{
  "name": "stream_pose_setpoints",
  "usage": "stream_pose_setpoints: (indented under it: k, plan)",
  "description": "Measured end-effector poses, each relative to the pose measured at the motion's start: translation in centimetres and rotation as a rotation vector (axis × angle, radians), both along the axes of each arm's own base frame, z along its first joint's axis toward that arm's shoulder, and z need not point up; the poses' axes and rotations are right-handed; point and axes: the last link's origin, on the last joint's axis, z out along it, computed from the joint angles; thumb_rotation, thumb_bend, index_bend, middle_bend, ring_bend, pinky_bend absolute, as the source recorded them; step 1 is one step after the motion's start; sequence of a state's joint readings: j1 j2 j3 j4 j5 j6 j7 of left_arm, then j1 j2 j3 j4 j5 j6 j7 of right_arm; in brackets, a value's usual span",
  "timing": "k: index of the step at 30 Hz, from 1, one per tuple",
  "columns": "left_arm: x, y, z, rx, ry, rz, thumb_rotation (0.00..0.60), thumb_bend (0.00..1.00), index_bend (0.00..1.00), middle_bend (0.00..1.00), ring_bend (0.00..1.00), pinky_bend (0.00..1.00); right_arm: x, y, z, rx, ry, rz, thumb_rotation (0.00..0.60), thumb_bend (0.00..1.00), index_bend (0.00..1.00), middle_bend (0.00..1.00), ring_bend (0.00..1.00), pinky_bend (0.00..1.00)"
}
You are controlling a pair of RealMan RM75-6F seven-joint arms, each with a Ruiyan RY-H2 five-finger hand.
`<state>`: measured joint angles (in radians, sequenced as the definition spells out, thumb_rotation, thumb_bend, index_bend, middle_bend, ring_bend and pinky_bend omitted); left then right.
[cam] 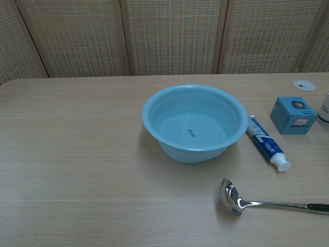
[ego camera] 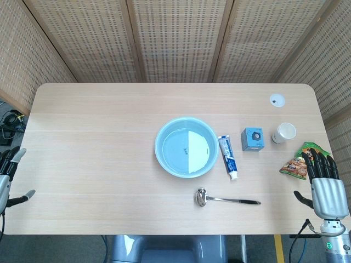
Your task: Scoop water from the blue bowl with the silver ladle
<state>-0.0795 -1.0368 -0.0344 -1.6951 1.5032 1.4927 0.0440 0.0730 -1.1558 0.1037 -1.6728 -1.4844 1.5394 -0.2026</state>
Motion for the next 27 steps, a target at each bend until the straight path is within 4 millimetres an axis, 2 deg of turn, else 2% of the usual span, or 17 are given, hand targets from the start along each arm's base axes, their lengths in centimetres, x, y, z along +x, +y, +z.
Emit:
stream_pose_setpoints:
  k: [5,6,7,8,9,10,11,12,14,15,20,22,24,27]
  plan:
    - [-0.1,0.0,0.0,0.002,0.001,0.007,0.600,0.00,0.00,0.00,0.00,0.00,0.0,0.0,-0.1,0.009,0.001,-0.004,0.600,0.00,0.00,0.00,0.00,0.00]
    - [-0.1,0.0,0.0,0.002,0.000,0.008,0.600,0.00,0.00,0.00,0.00,0.00,0.0,0.0,-0.1,0.011,0.001,-0.004,0.600,0.00,0.00,0.03,0.02,0.00]
    - [-0.1,0.0,0.0,0.003,0.000,0.007,0.600,0.00,0.00,0.00,0.00,0.00,-0.1,0.0,-0.2,0.016,0.001,-0.007,0.600,0.00,0.00,0.09,0.08,0.00]
    - [-0.1,0.1,0.0,0.003,0.001,0.007,0.600,0.00,0.00,0.00,0.00,0.00,-0.1,0.0,-0.2,0.020,0.001,-0.010,0.600,0.00,0.00,0.24,0.24,0.07]
    - [0.0,0.1,0.0,0.003,0.003,0.006,0.600,0.00,0.00,0.00,0.00,0.00,-0.2,0.1,-0.3,0.027,0.001,-0.016,0.600,0.00,0.00,0.45,0.47,0.22]
    - [0.0,0.1,-0.1,0.003,0.005,0.005,0.600,0.00,0.00,0.00,0.00,0.00,-0.3,0.1,-0.4,0.042,-0.001,-0.028,0.600,0.00,0.00,0.58,0.62,0.37]
    - [0.0,0.1,-0.1,0.002,0.006,0.006,0.600,0.00,0.00,0.00,0.00,0.00,-0.4,0.1,-0.6,0.060,-0.004,-0.041,0.600,0.00,0.00,0.73,0.78,0.60]
    - [0.0,0.1,-0.1,0.001,0.007,0.008,0.600,0.00,0.00,0.00,0.00,0.00,-0.6,0.1,-0.8,0.083,-0.006,-0.056,0.600,0.00,0.00,0.82,0.88,0.78]
    - [0.0,0.1,-0.2,-0.001,0.005,0.012,0.600,0.00,0.00,0.00,0.00,0.00,-0.9,0.1,-1.6,0.152,-0.007,-0.096,0.600,0.00,0.01,0.88,0.94,0.93]
    - [-0.1,0.1,-0.2,-0.001,0.002,0.014,0.600,0.00,0.00,0.00,0.00,0.00,-1.0,0.2,-2.0,0.187,-0.008,-0.113,0.600,0.00,0.02,0.90,0.96,0.97]
    - [-0.2,0.2,-0.1,0.002,-0.001,0.023,0.600,0.00,0.00,0.00,0.00,0.00,-1.3,0.9,-4.9,0.396,-0.017,-0.169,0.600,0.05,0.09,0.97,1.00,1.00]
    - [-0.3,0.4,-0.2,0.001,0.001,0.028,0.600,0.00,0.00,0.00,0.00,0.00,-1.1,1.2,-6.1,0.463,-0.040,-0.169,0.600,0.10,0.14,0.98,1.00,1.00]
    - [-0.3,0.4,-0.2,0.001,0.003,0.035,0.600,0.00,0.00,0.00,0.00,0.00,-0.8,1.2,-6.9,0.499,-0.072,-0.161,0.600,0.14,0.24,0.99,1.00,1.00]
    - [-0.5,0.5,-0.3,0.000,0.003,0.042,0.600,0.00,0.00,0.00,0.00,0.00,-0.3,1.0,-8.4,0.546,-0.105,-0.147,0.600,0.21,0.32,0.99,1.00,1.00]
